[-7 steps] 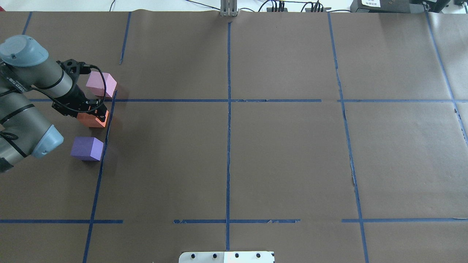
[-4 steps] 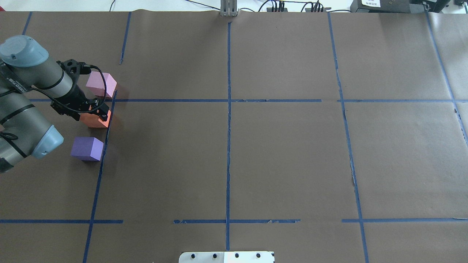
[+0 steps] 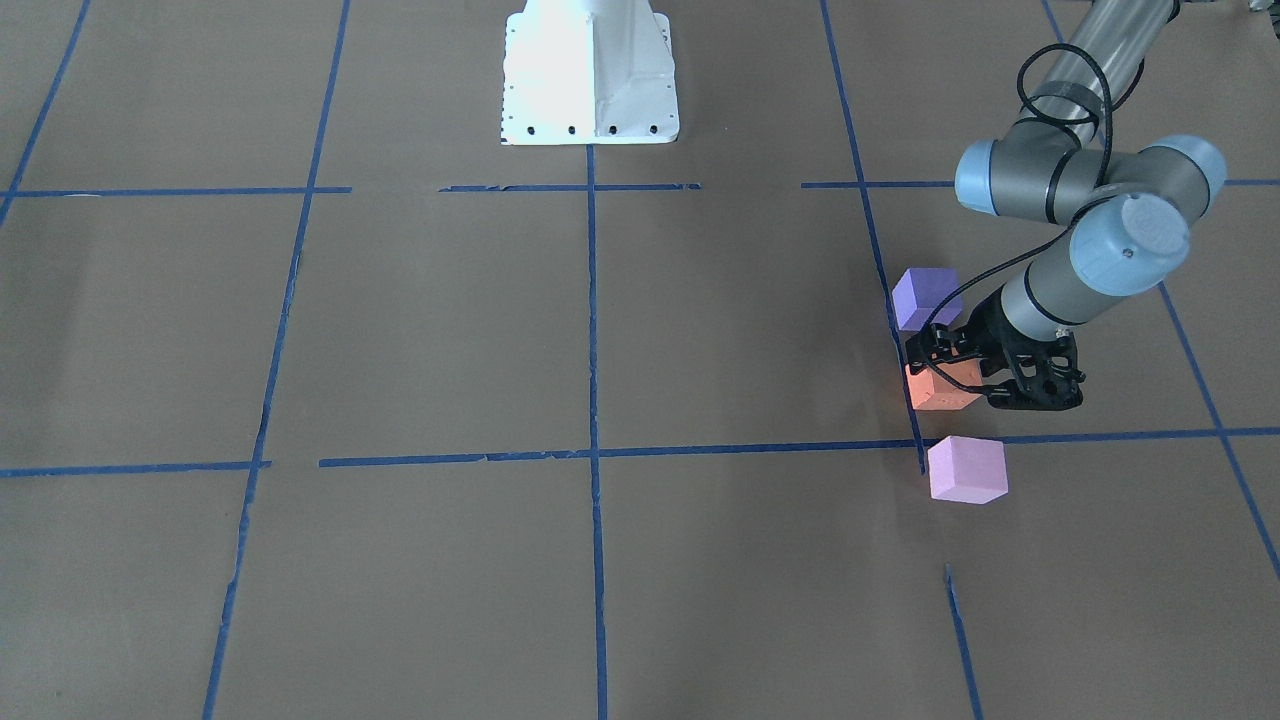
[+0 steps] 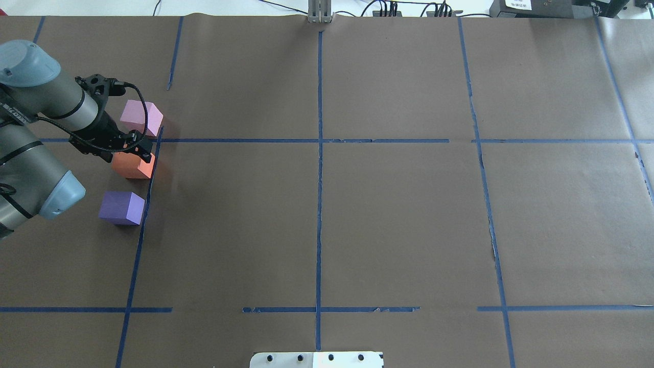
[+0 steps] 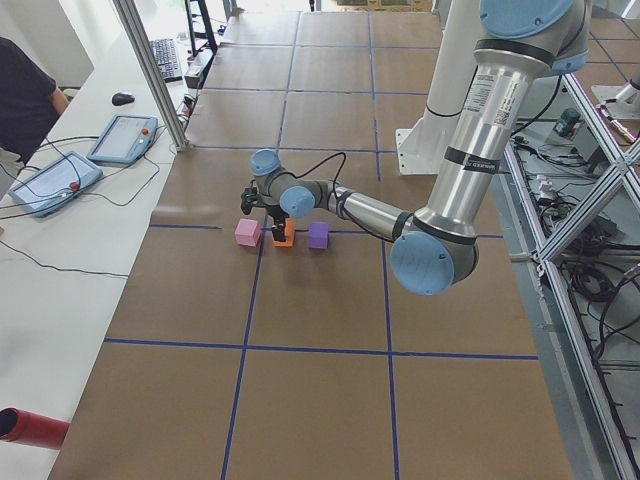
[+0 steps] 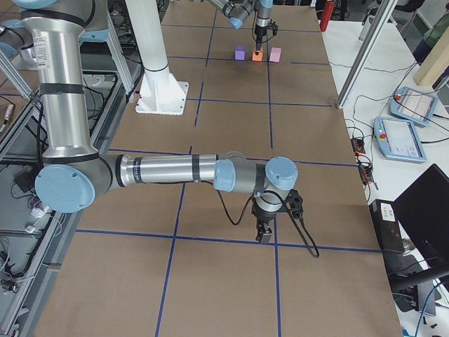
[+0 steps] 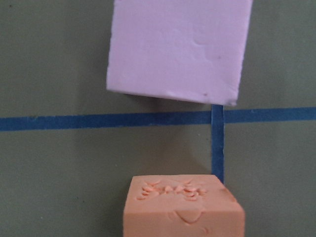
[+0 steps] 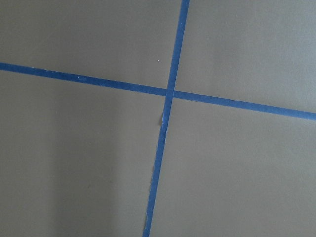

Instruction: Arrange blocks in a line

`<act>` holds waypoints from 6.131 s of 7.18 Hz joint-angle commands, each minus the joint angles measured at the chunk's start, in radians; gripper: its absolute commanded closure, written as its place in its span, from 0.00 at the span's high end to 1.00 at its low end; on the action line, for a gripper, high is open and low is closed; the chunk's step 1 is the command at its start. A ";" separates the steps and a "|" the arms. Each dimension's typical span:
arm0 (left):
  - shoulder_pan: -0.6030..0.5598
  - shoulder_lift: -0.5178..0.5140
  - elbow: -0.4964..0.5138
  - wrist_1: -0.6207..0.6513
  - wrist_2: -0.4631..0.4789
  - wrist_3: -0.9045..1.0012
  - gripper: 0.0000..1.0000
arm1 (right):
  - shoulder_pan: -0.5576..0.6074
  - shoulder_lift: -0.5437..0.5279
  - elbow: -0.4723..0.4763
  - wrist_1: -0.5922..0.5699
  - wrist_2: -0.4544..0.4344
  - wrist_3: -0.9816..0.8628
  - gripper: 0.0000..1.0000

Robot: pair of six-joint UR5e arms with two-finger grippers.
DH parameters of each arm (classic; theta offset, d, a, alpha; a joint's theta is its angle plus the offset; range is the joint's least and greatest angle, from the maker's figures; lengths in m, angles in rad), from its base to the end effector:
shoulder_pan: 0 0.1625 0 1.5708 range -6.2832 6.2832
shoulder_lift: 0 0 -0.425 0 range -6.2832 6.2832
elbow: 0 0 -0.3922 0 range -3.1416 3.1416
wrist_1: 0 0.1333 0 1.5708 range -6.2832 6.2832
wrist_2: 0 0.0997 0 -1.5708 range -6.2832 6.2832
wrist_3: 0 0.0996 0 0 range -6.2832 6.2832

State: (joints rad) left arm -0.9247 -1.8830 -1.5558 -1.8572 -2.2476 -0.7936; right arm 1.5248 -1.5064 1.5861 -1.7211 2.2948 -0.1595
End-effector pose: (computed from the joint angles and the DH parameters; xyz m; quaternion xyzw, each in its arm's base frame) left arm 0.3236 -0.5469 0.4620 -0.0056 0.4180 0.0287 0.9080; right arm 0.0437 -0.5150 0.6369 -0.0129 -0.3552 -0.0834 0.9310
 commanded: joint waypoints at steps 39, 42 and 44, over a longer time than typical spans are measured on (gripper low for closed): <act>-0.755 0.343 -0.102 0.280 -0.132 0.807 1.00 | 0.000 0.000 0.000 0.000 0.000 0.000 1.00; -0.737 0.338 -0.126 0.280 -0.116 0.797 1.00 | 0.000 0.000 0.000 0.000 0.000 0.000 1.00; -0.735 0.332 -0.155 0.282 -0.116 0.797 1.00 | 0.000 0.000 0.000 0.000 0.000 0.000 1.00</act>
